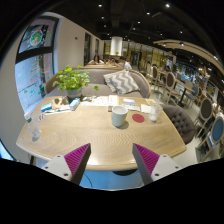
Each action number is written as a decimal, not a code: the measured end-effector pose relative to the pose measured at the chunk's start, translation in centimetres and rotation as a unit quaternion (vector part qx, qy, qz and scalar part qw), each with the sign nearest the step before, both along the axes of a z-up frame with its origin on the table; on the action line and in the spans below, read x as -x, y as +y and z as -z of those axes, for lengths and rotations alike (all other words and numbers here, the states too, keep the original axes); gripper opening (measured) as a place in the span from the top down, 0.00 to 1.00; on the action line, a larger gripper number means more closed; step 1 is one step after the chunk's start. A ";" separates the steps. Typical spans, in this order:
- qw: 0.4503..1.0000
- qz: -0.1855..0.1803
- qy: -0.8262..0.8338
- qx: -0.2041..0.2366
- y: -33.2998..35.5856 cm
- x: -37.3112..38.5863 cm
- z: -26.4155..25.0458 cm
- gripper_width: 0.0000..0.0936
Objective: Pour water
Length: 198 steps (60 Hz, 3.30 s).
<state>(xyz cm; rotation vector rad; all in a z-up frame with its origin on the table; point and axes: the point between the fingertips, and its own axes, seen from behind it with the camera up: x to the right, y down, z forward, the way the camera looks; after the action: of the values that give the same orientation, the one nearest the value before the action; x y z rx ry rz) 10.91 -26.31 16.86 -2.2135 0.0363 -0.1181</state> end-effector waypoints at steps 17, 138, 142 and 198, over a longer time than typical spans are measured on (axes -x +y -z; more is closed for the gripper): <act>1.000 0.005 0.003 0.008 -1.5 5.1 2.7 0.09; 0.810 0.026 0.566 -0.150 28.8 20.6 -9.5 0.57; 0.757 0.054 0.635 -0.145 30.5 16.8 -9.1 0.58; 0.912 0.041 0.365 -0.181 33.5 -6.4 -5.2 0.57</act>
<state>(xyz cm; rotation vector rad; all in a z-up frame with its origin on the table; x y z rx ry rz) 17.29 7.17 22.10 -1.7693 0.5214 0.6295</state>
